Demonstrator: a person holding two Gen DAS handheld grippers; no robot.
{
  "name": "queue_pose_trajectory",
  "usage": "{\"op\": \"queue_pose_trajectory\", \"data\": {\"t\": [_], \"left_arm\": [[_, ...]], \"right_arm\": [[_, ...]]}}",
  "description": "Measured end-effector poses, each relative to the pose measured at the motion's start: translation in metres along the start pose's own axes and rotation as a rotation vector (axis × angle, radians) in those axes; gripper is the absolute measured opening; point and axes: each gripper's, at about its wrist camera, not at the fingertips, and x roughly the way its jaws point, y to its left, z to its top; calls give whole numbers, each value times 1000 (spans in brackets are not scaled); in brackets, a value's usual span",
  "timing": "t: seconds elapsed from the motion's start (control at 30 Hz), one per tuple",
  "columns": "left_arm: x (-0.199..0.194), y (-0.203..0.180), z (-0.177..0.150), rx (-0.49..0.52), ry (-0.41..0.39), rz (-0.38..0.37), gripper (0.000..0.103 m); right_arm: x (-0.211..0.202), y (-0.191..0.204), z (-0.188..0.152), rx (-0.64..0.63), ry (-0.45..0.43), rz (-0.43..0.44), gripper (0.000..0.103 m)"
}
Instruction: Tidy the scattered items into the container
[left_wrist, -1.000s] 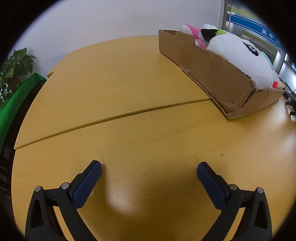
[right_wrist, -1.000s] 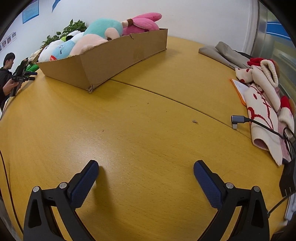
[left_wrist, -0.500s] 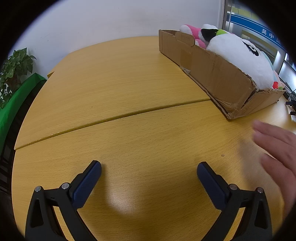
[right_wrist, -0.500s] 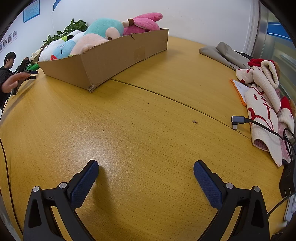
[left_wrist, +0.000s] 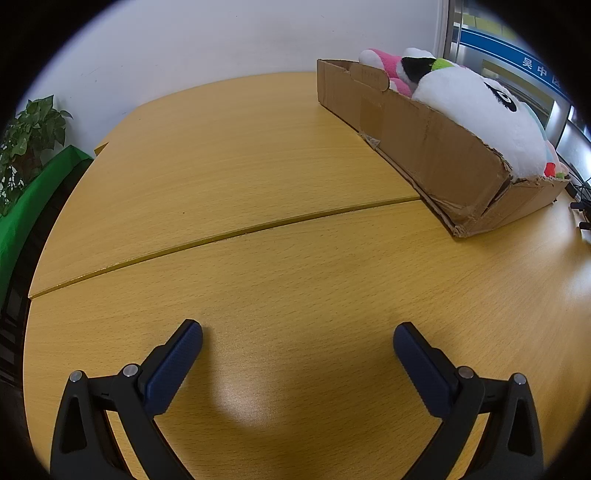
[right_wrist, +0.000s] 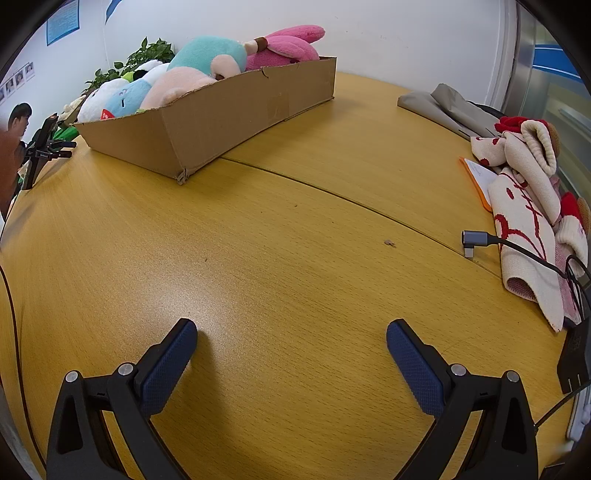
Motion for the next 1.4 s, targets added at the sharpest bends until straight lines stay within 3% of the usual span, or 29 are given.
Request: {"op": "queue_pose_trajectory", "data": {"t": [1.4], "left_arm": [[-5,6,-4,8,0,-7,103]], "right_arm": [[0,0,-1,0,-1,2,103]]}}
